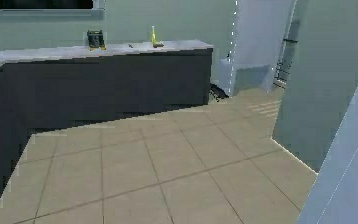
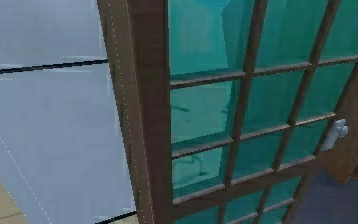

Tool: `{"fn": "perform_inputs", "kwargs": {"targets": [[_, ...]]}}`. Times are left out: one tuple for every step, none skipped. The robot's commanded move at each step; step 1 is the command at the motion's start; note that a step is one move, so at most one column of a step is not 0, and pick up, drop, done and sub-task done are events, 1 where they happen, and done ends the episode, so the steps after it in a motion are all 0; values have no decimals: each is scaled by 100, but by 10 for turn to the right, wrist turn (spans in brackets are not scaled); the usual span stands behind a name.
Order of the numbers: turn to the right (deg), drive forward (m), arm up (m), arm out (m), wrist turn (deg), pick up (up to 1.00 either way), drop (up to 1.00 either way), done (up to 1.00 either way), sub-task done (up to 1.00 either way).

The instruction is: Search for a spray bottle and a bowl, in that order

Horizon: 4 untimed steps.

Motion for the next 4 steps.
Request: {"fn": "perform_inputs", "kwargs": {"targets": [[0, 30, 0, 0, 0, 0, 0, 0, 0], [0, 50, 0, 0, 0, 0, 0, 0, 0], [-240, 0, 0, 0, 0, 0, 0, 0, 0], [0, 100, 0, 0, 0, 0, 0, 0, 0]]}}
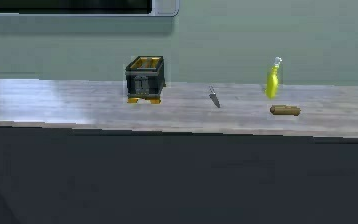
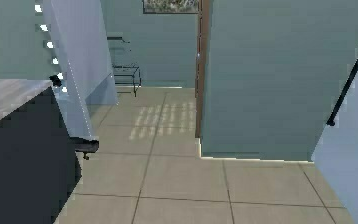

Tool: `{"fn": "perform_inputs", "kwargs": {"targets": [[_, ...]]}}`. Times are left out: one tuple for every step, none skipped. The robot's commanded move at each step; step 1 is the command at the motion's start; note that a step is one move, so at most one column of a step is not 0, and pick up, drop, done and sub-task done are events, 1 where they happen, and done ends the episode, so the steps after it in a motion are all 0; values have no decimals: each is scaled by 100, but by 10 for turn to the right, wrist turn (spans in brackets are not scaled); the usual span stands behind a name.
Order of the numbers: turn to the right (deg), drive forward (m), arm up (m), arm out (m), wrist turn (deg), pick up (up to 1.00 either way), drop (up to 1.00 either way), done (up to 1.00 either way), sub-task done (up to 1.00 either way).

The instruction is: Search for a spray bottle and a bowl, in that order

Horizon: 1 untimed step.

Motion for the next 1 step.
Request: {"fn": "perform_inputs", "kwargs": {"targets": [[-60, 0, 0, 0, 0, 0, 0, 0, 0]]}}
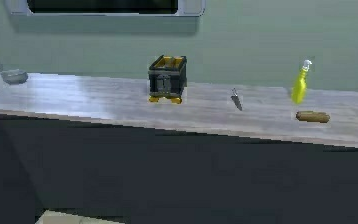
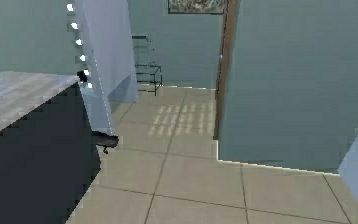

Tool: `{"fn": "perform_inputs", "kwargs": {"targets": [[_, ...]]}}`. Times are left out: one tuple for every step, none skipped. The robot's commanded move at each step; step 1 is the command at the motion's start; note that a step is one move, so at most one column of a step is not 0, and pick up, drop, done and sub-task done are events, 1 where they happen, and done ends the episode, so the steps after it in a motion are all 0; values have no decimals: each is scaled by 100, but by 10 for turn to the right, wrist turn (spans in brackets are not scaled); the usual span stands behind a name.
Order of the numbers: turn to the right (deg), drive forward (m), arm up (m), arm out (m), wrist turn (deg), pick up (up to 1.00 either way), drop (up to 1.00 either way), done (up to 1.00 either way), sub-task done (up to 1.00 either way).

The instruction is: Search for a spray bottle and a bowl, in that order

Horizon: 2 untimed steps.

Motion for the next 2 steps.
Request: {"fn": "perform_inputs", "kwargs": {"targets": [[0, 55, 0, 0, 0, 0, 0, 0, 0], [450, 0, 0, 0, 0, 0, 0, 0, 0]]}}
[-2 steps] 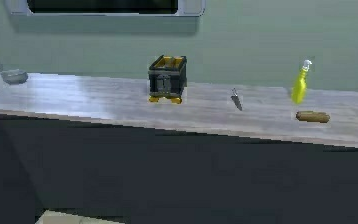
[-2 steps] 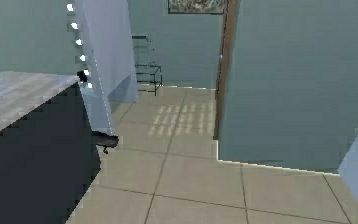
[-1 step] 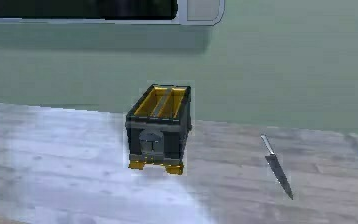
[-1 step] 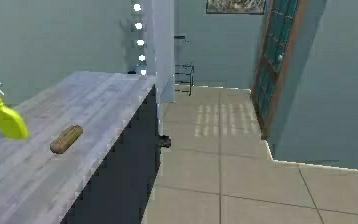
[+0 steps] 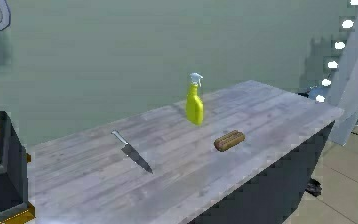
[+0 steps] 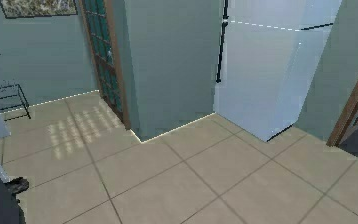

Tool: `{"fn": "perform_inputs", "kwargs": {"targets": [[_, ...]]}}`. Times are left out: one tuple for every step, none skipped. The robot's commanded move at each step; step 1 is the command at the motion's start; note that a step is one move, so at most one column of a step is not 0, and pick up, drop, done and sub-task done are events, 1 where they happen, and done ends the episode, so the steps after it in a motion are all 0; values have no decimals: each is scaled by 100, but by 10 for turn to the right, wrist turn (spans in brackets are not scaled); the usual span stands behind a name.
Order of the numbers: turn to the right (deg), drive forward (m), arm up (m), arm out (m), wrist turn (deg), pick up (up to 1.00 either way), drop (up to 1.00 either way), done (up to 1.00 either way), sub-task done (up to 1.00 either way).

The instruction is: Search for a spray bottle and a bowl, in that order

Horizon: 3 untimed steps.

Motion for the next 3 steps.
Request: {"fn": "perform_inputs", "kwargs": {"targets": [[0, 0, 0, 0, 0, 0, 0, 0, 100], [450, 0, 0, 0, 0, 0, 0, 0, 0], [450, 0, 0, 0, 0, 0, 0, 0, 0]]}}
